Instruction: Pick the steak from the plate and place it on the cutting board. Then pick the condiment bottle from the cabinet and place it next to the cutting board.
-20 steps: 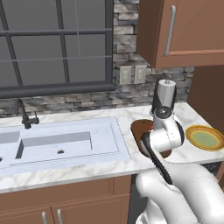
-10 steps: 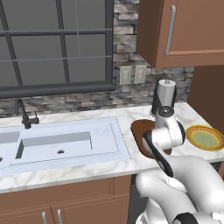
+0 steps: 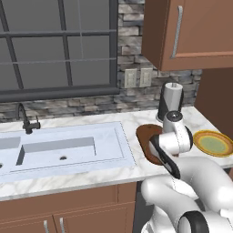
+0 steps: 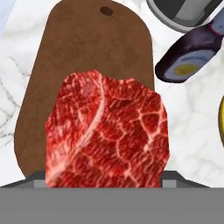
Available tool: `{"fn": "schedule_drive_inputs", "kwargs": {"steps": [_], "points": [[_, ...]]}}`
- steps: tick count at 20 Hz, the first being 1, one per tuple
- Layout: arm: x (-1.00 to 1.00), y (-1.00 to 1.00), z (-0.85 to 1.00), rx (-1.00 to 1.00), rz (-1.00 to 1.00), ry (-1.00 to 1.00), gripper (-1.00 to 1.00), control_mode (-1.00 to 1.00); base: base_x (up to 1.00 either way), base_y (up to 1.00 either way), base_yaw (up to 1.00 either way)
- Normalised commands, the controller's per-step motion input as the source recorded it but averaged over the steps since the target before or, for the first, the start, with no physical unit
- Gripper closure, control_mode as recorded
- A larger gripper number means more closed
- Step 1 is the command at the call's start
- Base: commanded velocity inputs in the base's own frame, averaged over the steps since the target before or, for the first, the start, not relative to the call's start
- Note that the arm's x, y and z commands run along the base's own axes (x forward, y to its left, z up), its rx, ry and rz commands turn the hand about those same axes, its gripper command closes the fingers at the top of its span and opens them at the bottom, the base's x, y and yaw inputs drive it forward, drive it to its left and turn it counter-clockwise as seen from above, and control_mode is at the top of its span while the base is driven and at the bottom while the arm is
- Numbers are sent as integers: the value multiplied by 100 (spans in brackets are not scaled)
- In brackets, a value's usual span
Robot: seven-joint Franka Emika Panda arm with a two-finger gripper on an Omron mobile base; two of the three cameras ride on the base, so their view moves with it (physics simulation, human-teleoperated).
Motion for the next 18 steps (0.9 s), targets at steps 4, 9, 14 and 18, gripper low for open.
{"fn": "schedule_drive_inputs", "kwargs": {"steps": [4,9,14,18], "points": [[0,0,-31,2,0,-3,100,-100,0,0,0],[1,0,-41,1,0,-6,100,-100,0,0,0],[0,0,-41,0,0,-7,100,-100,0,0,0],[0,0,-37,0,0,-5,100,-100,0,0,0]]}}
